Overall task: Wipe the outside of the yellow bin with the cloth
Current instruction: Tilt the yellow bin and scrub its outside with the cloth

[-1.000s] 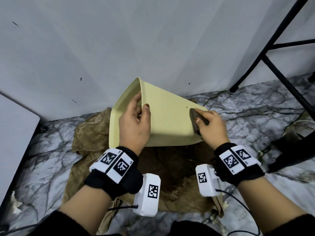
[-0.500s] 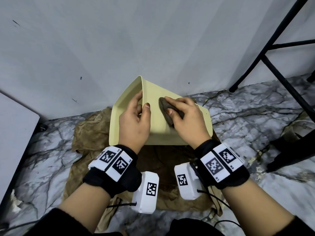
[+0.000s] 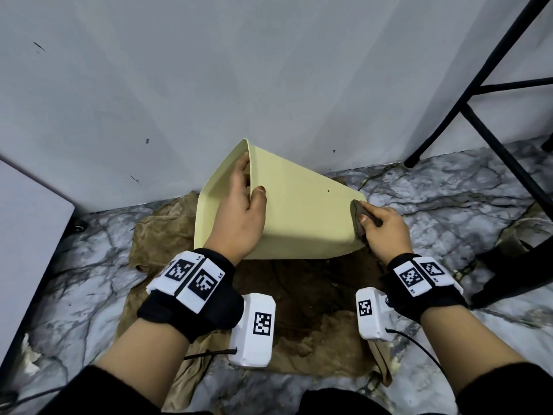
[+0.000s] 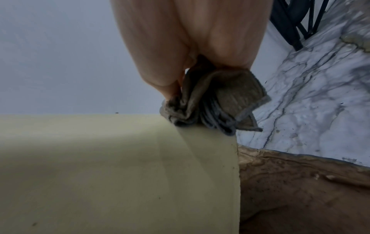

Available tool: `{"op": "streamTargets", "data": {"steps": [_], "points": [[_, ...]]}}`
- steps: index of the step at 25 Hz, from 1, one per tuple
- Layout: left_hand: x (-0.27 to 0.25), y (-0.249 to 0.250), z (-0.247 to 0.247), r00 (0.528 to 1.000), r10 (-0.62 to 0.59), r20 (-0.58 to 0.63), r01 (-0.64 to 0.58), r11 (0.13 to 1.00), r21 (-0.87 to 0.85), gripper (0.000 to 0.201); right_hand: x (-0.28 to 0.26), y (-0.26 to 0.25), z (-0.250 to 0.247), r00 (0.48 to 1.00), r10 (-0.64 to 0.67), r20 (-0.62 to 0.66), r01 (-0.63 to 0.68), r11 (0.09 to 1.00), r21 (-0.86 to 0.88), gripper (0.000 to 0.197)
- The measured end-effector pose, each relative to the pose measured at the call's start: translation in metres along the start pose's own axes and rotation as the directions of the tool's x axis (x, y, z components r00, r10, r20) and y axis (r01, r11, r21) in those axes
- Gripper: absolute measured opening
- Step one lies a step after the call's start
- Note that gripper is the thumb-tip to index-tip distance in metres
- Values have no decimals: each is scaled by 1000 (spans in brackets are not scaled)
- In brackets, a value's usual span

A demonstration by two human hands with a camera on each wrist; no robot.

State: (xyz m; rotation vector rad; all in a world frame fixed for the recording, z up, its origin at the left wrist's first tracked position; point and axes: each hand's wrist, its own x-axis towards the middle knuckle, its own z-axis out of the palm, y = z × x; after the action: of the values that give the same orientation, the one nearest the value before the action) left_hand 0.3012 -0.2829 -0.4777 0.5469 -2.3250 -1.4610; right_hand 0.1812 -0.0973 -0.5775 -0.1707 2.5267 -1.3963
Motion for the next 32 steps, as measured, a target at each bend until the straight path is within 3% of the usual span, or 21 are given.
{"op": "streamTargets", "data": {"steps": [2, 5, 8, 11, 15, 18, 21, 27, 32], "points": [[4, 5, 0, 999, -42, 23, 43, 997, -62, 53, -2, 0, 0, 1000, -11, 0, 11, 1000, -21, 35], [7, 10, 1, 994, -71, -82, 68, 997, -44, 41, -8, 2, 1, 1000, -19, -11, 19, 999, -30, 35], [5, 8, 6, 986, -35, -163, 47, 997, 65, 37, -14, 2, 4, 999, -5, -32, 6, 1000, 28, 35], [2, 7, 12, 983, -8, -181, 7, 1000, -3, 35, -20, -5, 5, 998, -43, -45, 46, 997, 55, 34], [-2, 8, 19, 984, 15, -177, -21, 999, -30, 31, -37, -42, 10, 977, -204, -66, 210, 972, 104, 33], [-7, 8, 23, 981, 68, -183, -69, 998, 2, 32, -51, -79, 18, 913, -406, -44, 408, 911, 62, 34], [-6, 6, 23, 979, 64, -192, -65, 998, 3, 34, -51, -98, 26, 883, -470, 11, 469, 882, 40, 36], [-1, -4, 15, 983, 15, -186, -24, 999, -43, 33, -27, -73, 20, 934, -356, 5, 356, 934, 9, 34], [-4, -8, 9, 981, -18, -192, 3, 997, -74, 30, 3, -19, -3, 998, -56, -20, 54, 996, -76, 35]]}}
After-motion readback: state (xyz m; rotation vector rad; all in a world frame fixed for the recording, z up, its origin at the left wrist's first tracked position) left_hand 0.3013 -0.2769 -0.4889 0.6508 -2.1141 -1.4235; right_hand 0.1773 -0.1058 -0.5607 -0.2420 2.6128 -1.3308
